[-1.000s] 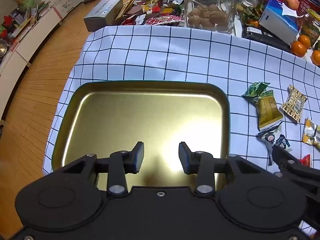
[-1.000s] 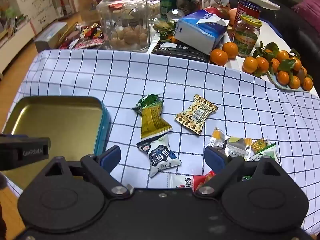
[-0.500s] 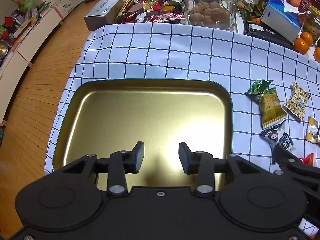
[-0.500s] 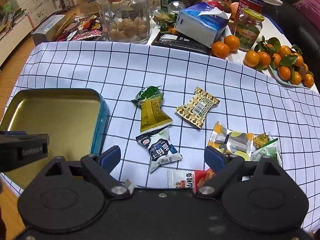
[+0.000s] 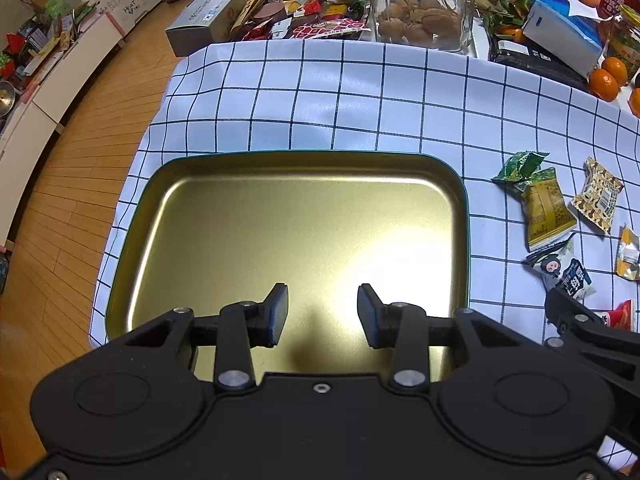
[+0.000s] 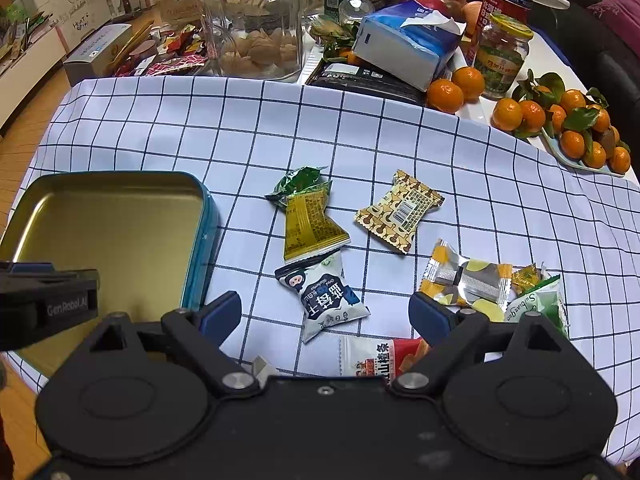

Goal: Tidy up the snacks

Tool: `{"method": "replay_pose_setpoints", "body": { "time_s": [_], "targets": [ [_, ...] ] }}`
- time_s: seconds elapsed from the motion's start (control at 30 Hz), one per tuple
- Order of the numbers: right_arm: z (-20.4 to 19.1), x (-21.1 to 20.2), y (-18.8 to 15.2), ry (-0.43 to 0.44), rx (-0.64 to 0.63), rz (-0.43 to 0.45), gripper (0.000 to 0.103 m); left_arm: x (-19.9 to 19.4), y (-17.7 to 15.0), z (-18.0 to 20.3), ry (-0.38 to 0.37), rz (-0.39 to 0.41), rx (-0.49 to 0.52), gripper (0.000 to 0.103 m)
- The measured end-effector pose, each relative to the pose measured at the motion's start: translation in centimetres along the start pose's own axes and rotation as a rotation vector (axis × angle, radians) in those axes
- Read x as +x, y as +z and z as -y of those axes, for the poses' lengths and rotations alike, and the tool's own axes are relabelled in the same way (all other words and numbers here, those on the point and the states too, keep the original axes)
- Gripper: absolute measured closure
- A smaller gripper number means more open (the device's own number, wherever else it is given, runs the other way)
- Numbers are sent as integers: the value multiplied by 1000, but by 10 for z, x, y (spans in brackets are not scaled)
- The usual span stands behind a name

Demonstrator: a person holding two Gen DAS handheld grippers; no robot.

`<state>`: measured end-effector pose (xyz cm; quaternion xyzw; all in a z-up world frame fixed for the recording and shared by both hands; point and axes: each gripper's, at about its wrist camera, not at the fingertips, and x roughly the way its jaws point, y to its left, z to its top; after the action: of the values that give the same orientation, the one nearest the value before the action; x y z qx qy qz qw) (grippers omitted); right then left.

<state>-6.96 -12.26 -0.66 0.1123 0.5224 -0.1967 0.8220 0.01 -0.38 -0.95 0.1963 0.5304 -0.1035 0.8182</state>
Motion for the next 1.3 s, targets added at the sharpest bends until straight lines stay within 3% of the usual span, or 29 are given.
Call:
{"method": "replay_pose_setpoints", "body": {
  "time_s": [1.3],
  "targets": [
    [-5, 3, -1, 4, -19, -16, 8, 1, -1, 0, -3, -9, 17, 55]
  ]
}}
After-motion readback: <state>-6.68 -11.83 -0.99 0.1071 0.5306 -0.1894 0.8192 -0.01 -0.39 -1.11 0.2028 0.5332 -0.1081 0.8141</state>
